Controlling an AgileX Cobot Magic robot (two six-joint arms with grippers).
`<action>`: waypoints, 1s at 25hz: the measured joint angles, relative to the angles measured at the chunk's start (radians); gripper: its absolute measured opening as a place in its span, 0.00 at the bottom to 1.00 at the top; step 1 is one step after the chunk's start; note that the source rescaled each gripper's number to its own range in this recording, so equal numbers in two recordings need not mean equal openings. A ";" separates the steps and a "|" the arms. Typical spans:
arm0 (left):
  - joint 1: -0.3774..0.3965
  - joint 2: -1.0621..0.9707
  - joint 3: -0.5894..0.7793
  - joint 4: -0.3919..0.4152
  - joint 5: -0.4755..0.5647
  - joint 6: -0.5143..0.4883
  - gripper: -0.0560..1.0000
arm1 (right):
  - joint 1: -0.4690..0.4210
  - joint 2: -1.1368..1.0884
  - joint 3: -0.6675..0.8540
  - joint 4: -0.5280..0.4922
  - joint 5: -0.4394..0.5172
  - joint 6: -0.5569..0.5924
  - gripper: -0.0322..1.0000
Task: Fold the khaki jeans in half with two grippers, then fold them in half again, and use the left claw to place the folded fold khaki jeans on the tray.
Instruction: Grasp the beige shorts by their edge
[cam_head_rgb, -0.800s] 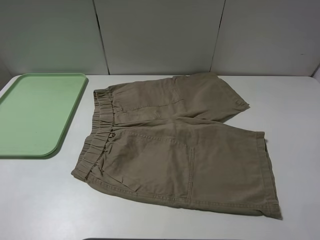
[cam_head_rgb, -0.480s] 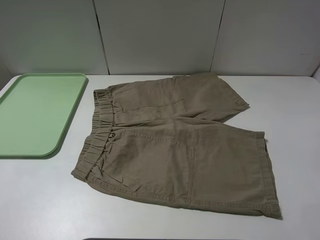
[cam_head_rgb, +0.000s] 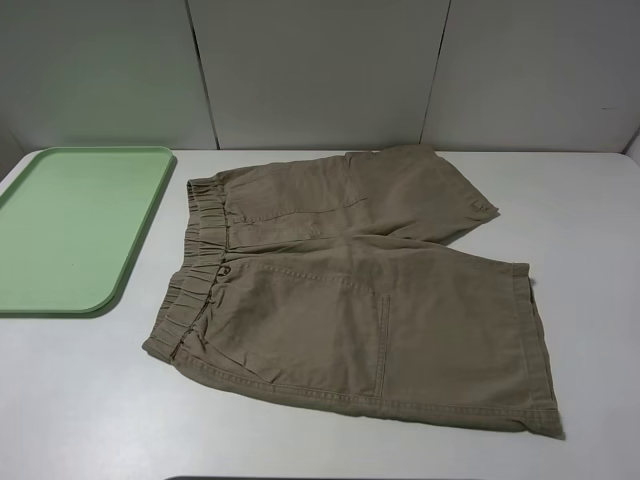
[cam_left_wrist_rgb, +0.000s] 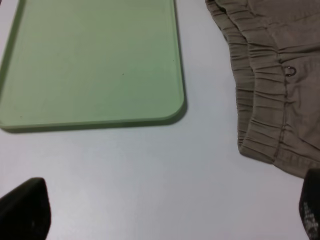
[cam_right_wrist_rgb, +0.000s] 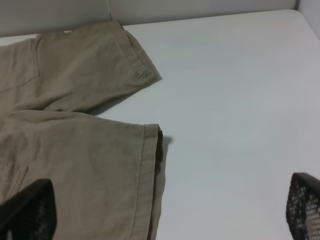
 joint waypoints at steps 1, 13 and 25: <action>0.000 0.000 0.000 0.000 0.000 0.000 1.00 | 0.000 0.000 0.000 0.000 0.000 0.000 1.00; 0.000 0.000 0.000 0.000 0.000 0.000 1.00 | 0.000 0.000 0.000 0.000 0.000 0.000 1.00; 0.000 0.000 0.000 0.001 0.000 0.000 1.00 | 0.000 0.000 0.000 0.032 0.000 0.000 1.00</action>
